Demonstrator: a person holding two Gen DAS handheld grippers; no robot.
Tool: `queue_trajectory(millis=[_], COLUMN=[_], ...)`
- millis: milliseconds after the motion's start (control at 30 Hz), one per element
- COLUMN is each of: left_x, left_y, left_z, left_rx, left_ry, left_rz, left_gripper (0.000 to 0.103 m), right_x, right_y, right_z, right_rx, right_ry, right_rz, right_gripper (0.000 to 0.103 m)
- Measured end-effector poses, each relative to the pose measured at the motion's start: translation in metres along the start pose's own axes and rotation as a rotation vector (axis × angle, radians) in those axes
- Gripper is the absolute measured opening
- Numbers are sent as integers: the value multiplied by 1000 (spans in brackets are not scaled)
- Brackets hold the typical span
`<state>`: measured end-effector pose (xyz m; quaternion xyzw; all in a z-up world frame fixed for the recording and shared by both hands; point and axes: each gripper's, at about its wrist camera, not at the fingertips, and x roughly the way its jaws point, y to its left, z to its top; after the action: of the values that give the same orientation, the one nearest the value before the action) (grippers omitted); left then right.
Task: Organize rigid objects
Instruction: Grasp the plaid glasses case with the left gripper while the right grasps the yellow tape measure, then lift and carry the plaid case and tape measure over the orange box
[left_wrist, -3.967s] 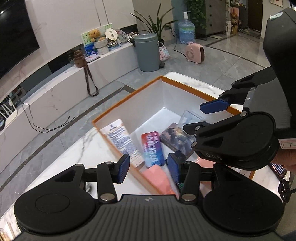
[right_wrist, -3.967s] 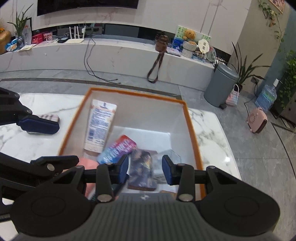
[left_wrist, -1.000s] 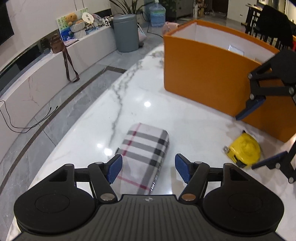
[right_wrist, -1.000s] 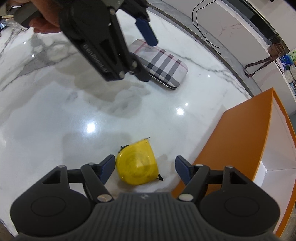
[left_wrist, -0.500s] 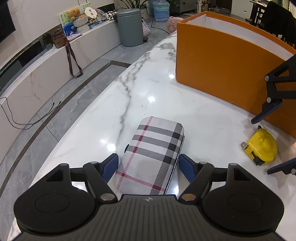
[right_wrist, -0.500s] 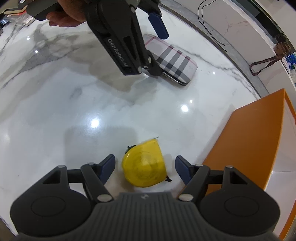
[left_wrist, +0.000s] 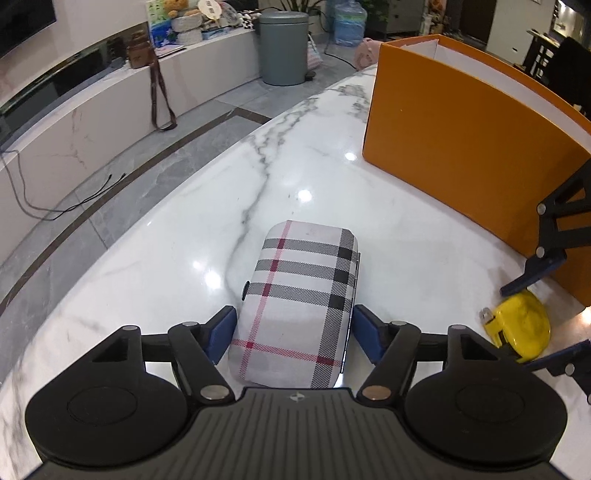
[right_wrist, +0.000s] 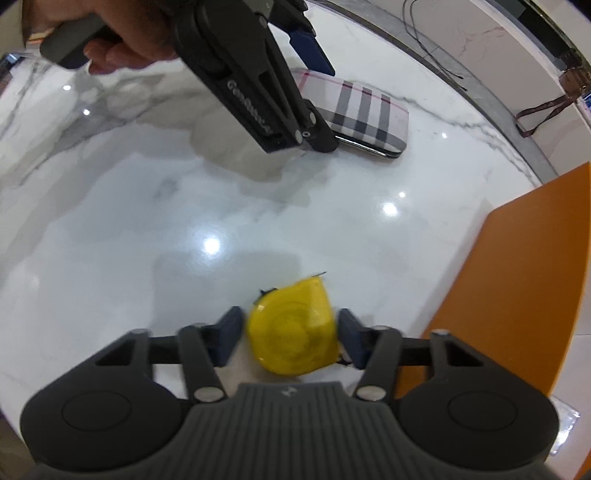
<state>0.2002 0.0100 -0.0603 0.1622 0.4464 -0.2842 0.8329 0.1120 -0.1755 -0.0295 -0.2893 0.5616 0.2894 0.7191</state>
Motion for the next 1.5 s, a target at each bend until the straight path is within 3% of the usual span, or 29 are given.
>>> queue_trajectory(millis=[200, 567, 700, 867, 1000, 1167, 1333, 1500], left_x=[-24, -101, -120, -132, -129, -130, -124, -120], left_y=[-8, -63, -74, -89, -98, -108, -113, -110], left_z=[-33, -136, -154, -183, -189, -200, -198, -194], left_rx=[-82, -272, -304, -345, -352, -400, -416, -410], left_ry=[-27, -40, -10, -114, -191, -259, -292, -295], left_rz=[48, 171, 199, 231, 278, 341, 364, 357], left_gripper=[74, 74, 74, 75, 81, 84, 88, 92], right_x=[-1, -9, -12, -10, -11, 1, 10, 12], right_y=[16, 67, 79, 88, 97, 89, 95, 93], right_z=[0, -9, -18, -36, -53, -77, -77, -73], right_rx=[-37, -97, -31, 105, 176, 310, 301, 319], right_ry=[-4, -84, -151, -297, -427, -606, -696, -698], right_rz=[4, 10, -21, -91, -131, -83, -122, -116], right_gripper=[55, 55, 55, 55, 55, 59, 62, 62])
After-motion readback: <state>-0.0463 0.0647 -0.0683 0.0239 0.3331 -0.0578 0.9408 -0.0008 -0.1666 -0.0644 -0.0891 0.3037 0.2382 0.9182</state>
